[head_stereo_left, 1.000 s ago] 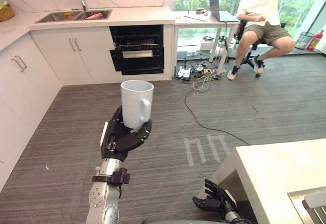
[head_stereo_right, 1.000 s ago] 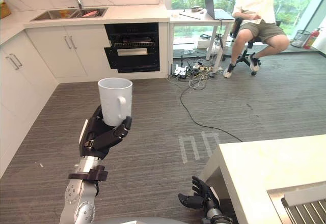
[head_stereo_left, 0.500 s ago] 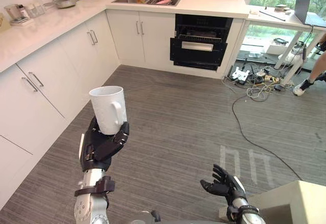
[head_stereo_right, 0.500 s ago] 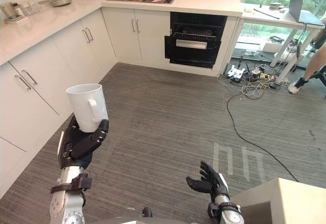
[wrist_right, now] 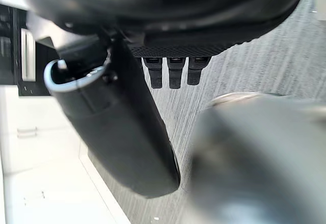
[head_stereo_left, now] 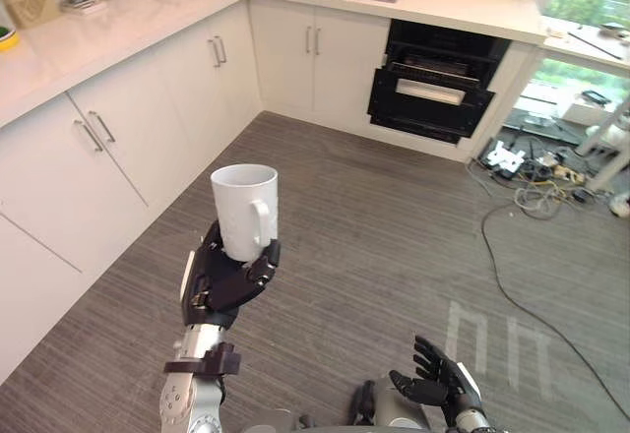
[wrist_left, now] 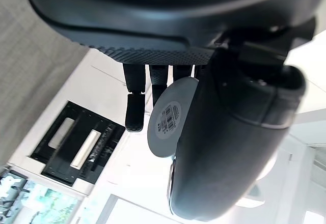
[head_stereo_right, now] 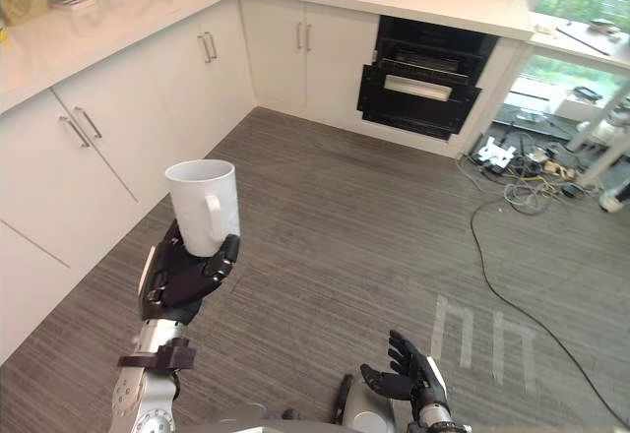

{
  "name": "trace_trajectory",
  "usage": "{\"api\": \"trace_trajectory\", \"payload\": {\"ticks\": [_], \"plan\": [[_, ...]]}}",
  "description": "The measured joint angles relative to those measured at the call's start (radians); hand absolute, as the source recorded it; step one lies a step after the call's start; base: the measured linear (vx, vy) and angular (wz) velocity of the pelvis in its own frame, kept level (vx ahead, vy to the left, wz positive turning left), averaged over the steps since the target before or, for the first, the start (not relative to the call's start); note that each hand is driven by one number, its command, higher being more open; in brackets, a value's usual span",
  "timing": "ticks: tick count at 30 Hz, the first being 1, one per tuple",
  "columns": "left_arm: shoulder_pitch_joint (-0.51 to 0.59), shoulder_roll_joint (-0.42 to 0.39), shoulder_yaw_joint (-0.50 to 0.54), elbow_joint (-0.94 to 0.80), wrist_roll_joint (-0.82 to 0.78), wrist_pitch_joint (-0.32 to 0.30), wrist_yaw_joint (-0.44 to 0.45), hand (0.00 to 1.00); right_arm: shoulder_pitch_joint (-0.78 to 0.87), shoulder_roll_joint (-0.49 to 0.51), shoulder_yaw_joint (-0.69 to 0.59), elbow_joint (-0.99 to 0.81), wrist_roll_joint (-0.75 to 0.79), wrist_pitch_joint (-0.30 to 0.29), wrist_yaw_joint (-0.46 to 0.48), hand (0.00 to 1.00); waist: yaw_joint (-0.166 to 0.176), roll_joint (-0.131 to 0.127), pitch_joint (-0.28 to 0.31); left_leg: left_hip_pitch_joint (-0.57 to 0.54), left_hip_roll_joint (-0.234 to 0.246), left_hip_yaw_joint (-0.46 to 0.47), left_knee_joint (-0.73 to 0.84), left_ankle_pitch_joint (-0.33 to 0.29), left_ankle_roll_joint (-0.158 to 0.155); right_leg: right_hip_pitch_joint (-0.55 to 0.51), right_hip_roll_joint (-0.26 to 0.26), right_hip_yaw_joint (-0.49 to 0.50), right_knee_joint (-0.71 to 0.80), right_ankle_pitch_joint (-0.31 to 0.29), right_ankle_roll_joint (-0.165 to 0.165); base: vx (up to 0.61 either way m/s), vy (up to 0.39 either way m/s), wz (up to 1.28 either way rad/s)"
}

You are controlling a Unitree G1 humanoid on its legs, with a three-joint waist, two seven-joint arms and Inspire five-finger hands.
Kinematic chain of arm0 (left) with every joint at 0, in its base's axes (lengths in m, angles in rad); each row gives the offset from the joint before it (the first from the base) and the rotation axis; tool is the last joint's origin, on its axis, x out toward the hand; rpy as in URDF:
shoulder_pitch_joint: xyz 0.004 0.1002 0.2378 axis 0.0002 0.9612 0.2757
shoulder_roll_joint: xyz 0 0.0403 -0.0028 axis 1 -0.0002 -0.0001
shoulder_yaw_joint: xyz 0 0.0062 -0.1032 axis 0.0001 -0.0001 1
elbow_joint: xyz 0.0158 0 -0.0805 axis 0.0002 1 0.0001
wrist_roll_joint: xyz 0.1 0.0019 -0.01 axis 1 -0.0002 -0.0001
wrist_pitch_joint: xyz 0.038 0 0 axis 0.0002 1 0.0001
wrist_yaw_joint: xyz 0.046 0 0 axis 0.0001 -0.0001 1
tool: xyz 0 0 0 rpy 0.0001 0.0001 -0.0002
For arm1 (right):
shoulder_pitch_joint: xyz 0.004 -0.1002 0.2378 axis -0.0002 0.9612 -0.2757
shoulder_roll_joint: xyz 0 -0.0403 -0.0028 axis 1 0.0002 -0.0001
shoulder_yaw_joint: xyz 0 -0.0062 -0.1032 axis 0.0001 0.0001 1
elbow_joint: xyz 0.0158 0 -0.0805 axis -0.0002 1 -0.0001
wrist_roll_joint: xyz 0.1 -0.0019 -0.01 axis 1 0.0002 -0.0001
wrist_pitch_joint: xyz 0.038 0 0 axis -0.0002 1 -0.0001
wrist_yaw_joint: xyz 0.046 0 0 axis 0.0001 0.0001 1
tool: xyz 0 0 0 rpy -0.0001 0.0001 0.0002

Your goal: Walk over to the sink, pick up the cup, carry it to the dishwasher, place the cup inside the dishwasher, then close the dishwasher door

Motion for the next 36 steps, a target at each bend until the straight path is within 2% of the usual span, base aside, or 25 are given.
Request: {"api": "trace_trajectory", "payload": {"ticks": [2,3,5,6,7,10,13,14,15,16,17,18,19,20,22,23,25,26,29,30,31,32,33,34,36], "plan": [[0.053,-0.010,0.003,-0.002,-0.011,-0.002,-0.015,0.30,0.057,0.000,0.023,-0.057,-0.001,0.003,0.004,0.90,-0.011,0.002,-0.039,0.084,0.047,-0.011,0.057,-0.097,-0.009,0.089,0.009,-0.049,0.053,-0.025,-0.034,0.61,-0.260,0.81],[0.074,-0.010,-0.001,-0.015,-0.019,-0.011,-0.018,0.30,0.078,-0.003,0.041,-0.103,0.001,0.001,-0.001,0.90,-0.016,0.016,-0.059,0.050,0.088,0.029,0.201,-0.127,-0.001,0.130,0.025,-0.080,0.048,-0.031,-0.037,0.65,-0.220,0.71],[0.085,-0.046,-0.007,-0.021,-0.017,-0.013,-0.019,0.30,0.082,-0.016,0.047,-0.154,0.001,0.007,-0.010,0.90,-0.010,0.058,-0.066,-0.064,0.197,0.106,0.497,-0.058,0.001,0.180,0.071,-0.114,0.043,-0.097,-0.055,0.56,-0.134,0.32],[0.093,-0.069,-0.005,-0.021,-0.017,-0.013,-0.018,0.30,0.072,-0.013,0.056,-0.181,0.002,0.003,-0.010,0.90,0.014,0.053,-0.075,-0.122,0.261,0.160,0.655,0.059,0.006,0.256,0.096,-0.113,-0.014,-0.114,-0.066,0.75,-0.110,-0.06],[0.089,-0.071,-0.007,-0.023,-0.017,-0.017,-0.018,0.30,0.060,-0.009,0.057,-0.188,0.002,0.002,-0.012,0.90,0.023,0.055,-0.084,-0.149,0.277,0.180,0.679,0.038,-0.003,0.299,0.101,-0.113,-0.052,-0.124,-0.066,0.77,-0.077,-0.03],[0.070,-0.068,-0.003,-0.026,-0.017,-0.021,-0.018,0.30,0.007,-0.015,0.055,-0.188,0.011,0.002,-0.035,0.90,0.046,0.043,-0.085,-0.255,0.278,0.273,0.565,-0.042,-0.021,0.436,0.078,-0.109,-0.173,-0.143,-0.053,0.61,-0.005,-0.04],[0.049,-0.069,-0.009,-0.037,-0.013,-0.020,-0.018,0.30,-0.023,-0.032,0.056,-0.187,0.023,0.002,-0.055,0.90,0.070,0.022,-0.077,-0.354,0.226,0.327,0.324,-0.014,-0.077,0.559,0.019,-0.096,-0.255,-0.134,-0.032,0.73,0.081,-0.08],[0.044,-0.069,-0.012,-0.052,-0.008,-0.020,-0.018,0.30,-0.033,-0.046,0.058,-0.179,0.038,0.002,-0.064,0.90,0.086,0.021,-0.077,-0.387,0.201,0.323,0.188,0.055,-0.114,0.596,0.000,-0.071,-0.254,-0.129,-0.023,0.40,0.092,-0.12],[0.044,-0.069,-0.013,-0.064,-0.001,-0.019,-0.016,0.30,-0.044,-0.053,0.060,-0.164,0.042,0.003,-0.069,0.90,0.089,0.022,-0.078,-0.392,0.192,0.315,0.101,0.107,-0.126,0.614,-0.004,-0.051,-0.253,-0.128,-0.021,0.54,0.167,-0.20],[0.044,-0.065,-0.018,-0.087,0.001,-0.020,-0.015,0.30,-0.068,-0.063,0.065,-0.122,0.043,0.003,-0.079,0.90,0.097,0.021,-0.083,-0.394,0.179,0.288,0.003,0.237,-0.118,0.652,-0.004,0.011,-0.249,-0.128,-0.020,0.60,0.231,-0.37],[0.044,-0.059,-0.022,-0.089,0.003,-0.023,-0.014,0.30,-0.088,-0.064,0.076,-0.084,0.043,0.007,-0.088,0.90,0.113,0.007,-0.102,-0.392,0.173,0.275,0.038,0.306,-0.075,0.661,-0.014,0.073,-0.229,-0.128,-0.020,0.93,0.377,-0.48],[0.039,-0.052,-0.020,-0.088,0.011,-0.022,-0.007,0.30,-0.111,-0.056,0.091,-0.051,0.043,0.016,-0.096,0.90,0.113,-0.017,-0.127,-0.412,0.164,0.285,0.119,0.264,-0.027,0.649,-0.040,0.118,-0.181,-0.126,-0.017,0.97,0.403,-0.38],[0.023,-0.038,-0.014,-0.084,0.028,-0.022,0.011,0.30,-0.130,-0.044,0.109,-0.036,0.044,0.030,-0.102,0.90,0.097,-0.047,-0.135,-0.432,0.161,0.297,0.228,0.164,-0.009,0.618,-0.067,0.155,-0.082,-0.106,0.018,0.95,0.388,-0.16],[0.002,-0.027,-0.002,-0.062,0.040,-0.017,0.021,0.30,-0.146,-0.025,0.115,-0.030,0.044,0.042,-0.105,0.90,0.087,-0.074,-0.133,-0.424,0.151,0.305,0.298,0.081,-0.002,0.579,-0.093,0.174,0.056,-0.054,0.076,0.77,0.297,-0.03],[-0.023,-0.010,0.006,-0.006,0.041,0.009,0.033,0.30,-0.164,0.006,0.114,-0.008,0.044,0.048,-0.110,0.90,0.075,-0.101,-0.123,-0.340,0.136,0.322,0.303,0.003,-0.001,0.477,-0.131,0.184,0.324,0.029,0.128,0.70,0.234,-0.29],[-0.018,-0.008,0.012,0.028,0.042,0.030,0.037,0.30,-0.163,0.011,0.115,0.011,0.043,0.048,-0.108,0.90,0.076,-0.091,-0.110,-0.232,0.137,0.331,0.260,-0.026,-0.014,0.414,-0.141,0.143,0.476,-0.003,0.076,0.64,0.187,-0.55],[-0.001,-0.012,0.009,0.048,0.042,0.036,0.038,0.30,-0.150,0.010,0.117,0.026,0.043,0.046,-0.107,0.90,0.067,-0.061,-0.091,-0.079,0.143,0.343,0.158,-0.033,-0.024,0.353,-0.118,0.087,0.545,-0.060,0.038,0.60,0.140,-0.52],[0.003,-0.006,-0.001,0.040,0.042,0.030,0.033,0.30,-0.126,0.008,0.126,0.024,0.043,0.034,-0.106,0.90,0.059,-0.049,-0.089,0.036,0.149,0.362,0.047,-0.021,-0.045,0.255,-0.086,0.019,0.524,-0.105,0.036,0.60,0.103,-0.39],[-0.013,0.023,-0.021,0.029,0.040,0.016,0.016,0.30,-0.111,0.006,0.129,0.016,0.043,0.025,-0.095,0.90,0.022,-0.046,-0.087,0.157,0.156,0.390,-0.089,-0.013,-0.089,0.089,-0.071,-0.149,0.296,-0.122,0.009,0.48,0.028,-0.26],[-0.024,0.038,-0.031,0.027,0.040,0.016,0.012,0.30,-0.110,0.006,0.129,0.007,0.043,0.022,-0.088,0.90,0.010,-0.044,-0.086,0.195,0.168,0.408,-0.111,-0.028,-0.119,0.020,-0.032,-0.185,0.099,-0.069,0.003,0.35,-0.017,-0.29],[-0.026,0.040,-0.031,0.027,0.040,0.016,0.010,0.30,-0.110,0.006,0.129,0.005,0.043,0.022,-0.087,0.90,0.007,-0.044,-0.086,0.202,0.171,0.409,-0.114,-0.033,-0.126,0.010,-0.023,-0.186,0.053,-0.047,0.004,0.46,-0.045,-0.17],[-0.030,0.042,-0.037,0.028,0.039,0.018,0.007,0.30,-0.105,0.006,0.129,-0.002,0.043,0.019,-0.083,0.90,-0.002,-0.046,-0.087,0.223,0.171,0.410,-0.116,-0.045,-0.148,-0.010,0.004,-0.184,-0.065,0.028,0.004,0.56,-0.089,0.04],[-0.028,0.043,-0.054,0.035,0.039,0.019,0.001,0.30,-0.088,0.003,0.128,-0.005,0.043,0.010,-0.081,0.90,-0.014,-0.051,-0.089,0.267,0.167,0.398,-0.104,-0.065,-0.181,-0.016,0.025,-0.163,-0.161,0.190,-0.070,0.70,-0.118,0.15],[-0.027,0.043,-0.064,0.042,0.039,0.020,-0.001,0.30,-0.078,0.001,0.127,-0.006,0.042,0.006,-0.082,0.90,-0.022,-0.052,-0.093,0.283,0.169,0.388,-0.090,-0.070,-0.189,-0.007,0.027,-0.147,-0.150,0.256,-0.122,0.63,-0.127,0.09],[-0.023,0.014,-0.097,0.056,0.042,0.022,-0.005,0.30,-0.068,-0.014,0.122,-0.031,0.040,0.007,-0.084,0.90,-0.019,-0.007,-0.091,0.284,0.232,0.347,0.035,-0.067,-0.190,-0.001,0.057,-0.145,-0.052,0.185,-0.140,0.56,-0.132,-0.15]]}}
